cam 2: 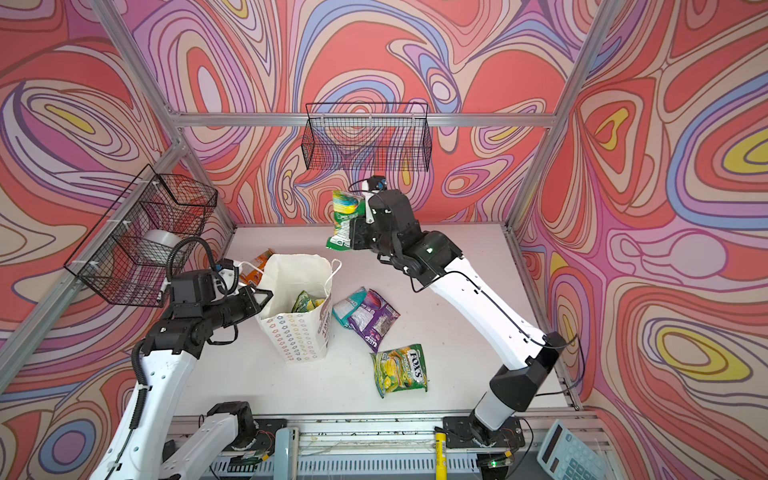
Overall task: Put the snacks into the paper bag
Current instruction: 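Lift the green bag with the right gripper toward the paper bag, then lower the green bag into the paper bag held by the left gripper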
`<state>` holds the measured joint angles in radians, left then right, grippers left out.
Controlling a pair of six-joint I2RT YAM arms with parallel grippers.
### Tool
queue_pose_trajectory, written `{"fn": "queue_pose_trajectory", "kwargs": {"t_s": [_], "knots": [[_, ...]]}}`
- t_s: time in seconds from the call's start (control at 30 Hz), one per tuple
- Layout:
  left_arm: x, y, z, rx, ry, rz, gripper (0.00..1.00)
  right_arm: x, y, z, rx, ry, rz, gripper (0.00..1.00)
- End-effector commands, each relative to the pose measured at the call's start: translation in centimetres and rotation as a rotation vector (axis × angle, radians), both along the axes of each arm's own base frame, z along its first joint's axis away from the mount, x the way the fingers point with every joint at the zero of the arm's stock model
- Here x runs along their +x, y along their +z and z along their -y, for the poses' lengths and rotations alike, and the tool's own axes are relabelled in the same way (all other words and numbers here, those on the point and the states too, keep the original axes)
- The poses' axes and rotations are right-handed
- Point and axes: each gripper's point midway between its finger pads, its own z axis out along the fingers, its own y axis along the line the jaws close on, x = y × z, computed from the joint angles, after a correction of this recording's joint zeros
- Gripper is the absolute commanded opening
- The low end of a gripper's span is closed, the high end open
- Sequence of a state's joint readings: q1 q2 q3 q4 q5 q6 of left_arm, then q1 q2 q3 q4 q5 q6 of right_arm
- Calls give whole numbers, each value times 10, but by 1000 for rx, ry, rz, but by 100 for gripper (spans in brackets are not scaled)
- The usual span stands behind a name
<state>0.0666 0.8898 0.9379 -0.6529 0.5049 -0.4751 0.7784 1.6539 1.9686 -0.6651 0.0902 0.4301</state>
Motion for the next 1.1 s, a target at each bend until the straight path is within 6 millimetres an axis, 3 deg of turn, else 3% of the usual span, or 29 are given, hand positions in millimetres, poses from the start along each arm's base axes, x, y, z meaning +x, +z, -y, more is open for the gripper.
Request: {"fn": "queue_pose_trajectory", "kwargs": {"t_s": [0.0, 0.13, 0.3, 0.4, 0.87, 1.07], "knots": [[1, 6, 0, -7, -3, 36, 0, -14, 16, -38, 22, 126, 60, 0], [2, 6, 1, -11, -8, 33, 0, -28, 21, -73, 50, 212, 85, 0], [2, 4, 1, -10, -8, 26, 0, -35, -3, -114, 33, 302, 37, 0], [2, 5, 0, -5, -3, 30, 0, -38, -23, -127, 22, 323, -1, 0], [2, 5, 0, -5, -1, 29, 0, -38, -112, -138, -38, 285, -191, 0], [2, 4, 0, -7, -4, 27, 0, -38, -125, -140, -58, 281, -219, 0]]}}
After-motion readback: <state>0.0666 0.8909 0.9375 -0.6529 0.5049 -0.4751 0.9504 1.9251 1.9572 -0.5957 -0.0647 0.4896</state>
